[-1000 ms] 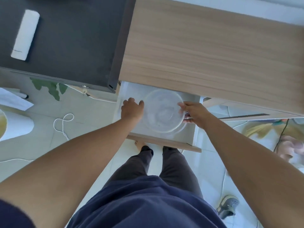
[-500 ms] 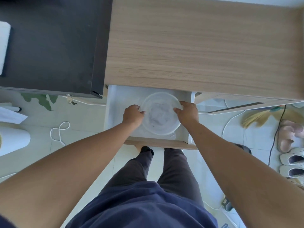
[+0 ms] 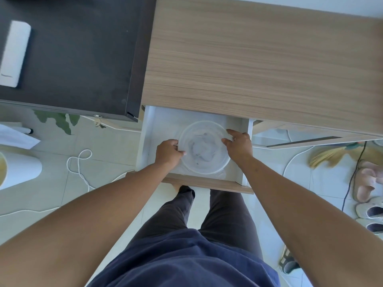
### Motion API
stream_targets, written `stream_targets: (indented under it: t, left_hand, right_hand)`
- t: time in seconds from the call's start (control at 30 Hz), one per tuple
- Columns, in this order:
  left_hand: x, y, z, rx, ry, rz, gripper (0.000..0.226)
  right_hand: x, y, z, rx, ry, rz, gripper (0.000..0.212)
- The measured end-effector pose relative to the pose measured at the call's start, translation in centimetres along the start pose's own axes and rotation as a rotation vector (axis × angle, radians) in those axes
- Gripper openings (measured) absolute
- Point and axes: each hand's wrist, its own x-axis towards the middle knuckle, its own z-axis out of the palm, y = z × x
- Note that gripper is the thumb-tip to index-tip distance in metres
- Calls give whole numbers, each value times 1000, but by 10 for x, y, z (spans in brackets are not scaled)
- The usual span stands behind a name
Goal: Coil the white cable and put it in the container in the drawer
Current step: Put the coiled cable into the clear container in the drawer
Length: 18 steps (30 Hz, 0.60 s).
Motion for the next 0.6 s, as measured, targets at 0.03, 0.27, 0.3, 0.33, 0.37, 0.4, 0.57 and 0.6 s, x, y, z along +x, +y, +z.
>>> stream_targets:
  t: [0.03, 0.27, 0.3, 0.33, 0.37, 0.4, 0.57, 0.6]
  left_hand:
    - [0, -2, 1, -12, 10, -2, 44]
    - [-2, 1, 4, 7, 46, -51, 84]
    - [-2, 3, 5, 32, 78, -45, 94]
    - [-3, 6, 4, 52, 104, -22, 99]
    - [-3, 8, 5, 78, 115, 15, 99]
    - [-3, 10, 5, 127, 110, 62, 94]
    - [2, 19, 6, 262, 67, 168, 41]
    - [3, 22, 7, 238, 85, 158, 45]
  right_hand:
    - [-1, 1, 2, 21, 11, 6, 47]
    - [-12, -5, 7, 0, 118, 94, 61]
    - [-16, -6, 8, -81, 179, 53, 59]
    - [-21, -6, 10, -174, 245, -6, 54]
    - [-25, -5, 12, -239, 292, -58, 49]
    - [-28, -4, 14, -263, 298, -74, 46]
    - [-32, -2, 22, -28, 79, 102, 57]
    - [-30, -2, 24, 4, 54, 107, 53]
